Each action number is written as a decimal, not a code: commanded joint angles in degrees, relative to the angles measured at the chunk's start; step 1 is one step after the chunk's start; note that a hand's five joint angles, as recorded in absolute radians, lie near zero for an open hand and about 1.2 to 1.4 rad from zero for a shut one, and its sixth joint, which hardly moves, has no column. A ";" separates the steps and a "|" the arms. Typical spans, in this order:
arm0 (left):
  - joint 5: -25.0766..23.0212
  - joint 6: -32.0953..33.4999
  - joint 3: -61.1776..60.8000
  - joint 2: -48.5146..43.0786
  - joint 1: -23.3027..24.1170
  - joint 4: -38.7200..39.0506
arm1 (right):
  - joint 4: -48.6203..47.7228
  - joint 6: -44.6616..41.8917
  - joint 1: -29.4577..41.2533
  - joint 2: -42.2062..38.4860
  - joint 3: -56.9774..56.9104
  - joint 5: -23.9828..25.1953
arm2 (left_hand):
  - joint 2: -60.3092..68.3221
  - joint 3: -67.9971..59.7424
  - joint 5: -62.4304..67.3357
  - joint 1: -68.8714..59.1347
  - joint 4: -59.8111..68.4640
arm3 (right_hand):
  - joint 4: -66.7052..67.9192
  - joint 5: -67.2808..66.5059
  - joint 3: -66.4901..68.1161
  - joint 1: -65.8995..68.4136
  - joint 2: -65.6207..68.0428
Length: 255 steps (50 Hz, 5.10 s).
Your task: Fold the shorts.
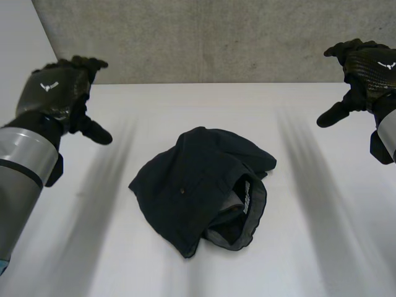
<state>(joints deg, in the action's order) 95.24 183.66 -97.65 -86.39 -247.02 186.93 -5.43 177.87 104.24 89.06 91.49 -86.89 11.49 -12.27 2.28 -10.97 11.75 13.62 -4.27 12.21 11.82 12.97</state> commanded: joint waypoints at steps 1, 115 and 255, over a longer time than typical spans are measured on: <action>-1.72 -0.85 6.14 2.37 1.19 -2.97 | -0.19 -3.57 0.09 -0.20 0.18 -3.81 | -0.77 1.55 -1.56 0.25 -1.03 | -3.62 4.27 -2.21 -1.82 -2.97; -12.62 23.40 21.53 -46.32 10.51 4.23 | -6.16 -37.68 -4.92 -13.91 24.61 13.32 | 8.15 -7.37 7.35 -8.66 7.89 | 2.84 -2.20 4.25 4.65 3.49; -14.29 -29.50 25.22 -34.45 18.59 -22.49 | 12.64 -21.68 13.18 -10.66 -22.85 0.85 | 3.94 -3.16 3.15 -4.46 3.68 | 66.38 -65.73 67.79 68.18 67.03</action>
<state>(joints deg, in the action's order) 86.01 158.26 -72.03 -116.81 -229.92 164.25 7.34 156.12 116.17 77.96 68.46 -85.38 12.95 -13.37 2.79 -13.29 12.88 68.60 -54.64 67.33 57.28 67.31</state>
